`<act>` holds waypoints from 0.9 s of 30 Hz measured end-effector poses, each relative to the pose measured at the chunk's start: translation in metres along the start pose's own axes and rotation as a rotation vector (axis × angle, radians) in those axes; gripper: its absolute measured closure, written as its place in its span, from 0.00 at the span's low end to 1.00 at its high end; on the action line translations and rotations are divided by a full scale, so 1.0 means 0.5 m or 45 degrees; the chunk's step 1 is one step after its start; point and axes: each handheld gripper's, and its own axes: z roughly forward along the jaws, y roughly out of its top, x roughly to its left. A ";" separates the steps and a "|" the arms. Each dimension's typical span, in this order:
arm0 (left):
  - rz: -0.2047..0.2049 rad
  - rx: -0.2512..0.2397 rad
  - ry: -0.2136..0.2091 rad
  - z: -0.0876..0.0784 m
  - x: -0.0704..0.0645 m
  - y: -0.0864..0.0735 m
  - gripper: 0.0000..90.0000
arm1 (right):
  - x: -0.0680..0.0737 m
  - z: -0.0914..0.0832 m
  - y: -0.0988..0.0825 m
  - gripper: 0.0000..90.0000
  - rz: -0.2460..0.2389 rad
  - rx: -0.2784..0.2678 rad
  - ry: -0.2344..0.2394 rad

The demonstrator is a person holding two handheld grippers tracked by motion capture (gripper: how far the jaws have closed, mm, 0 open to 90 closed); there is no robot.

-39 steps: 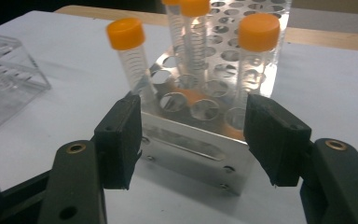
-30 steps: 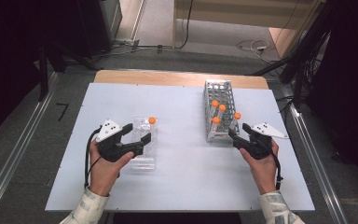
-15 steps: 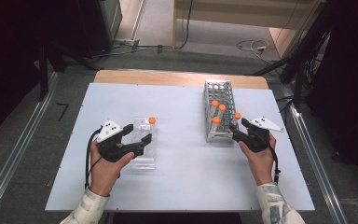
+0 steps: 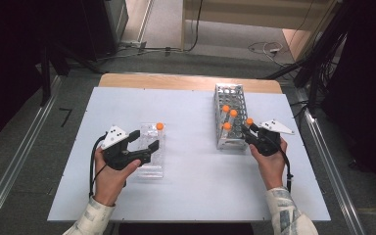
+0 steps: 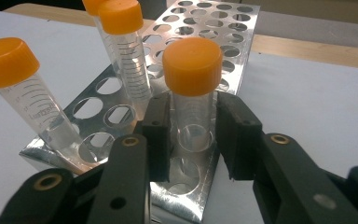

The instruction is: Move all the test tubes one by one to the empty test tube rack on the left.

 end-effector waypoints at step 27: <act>-0.004 -0.017 -0.012 -0.008 -0.008 0.006 0.23 | 0.022 -0.121 0.077 0.80 -0.036 -0.124 0.072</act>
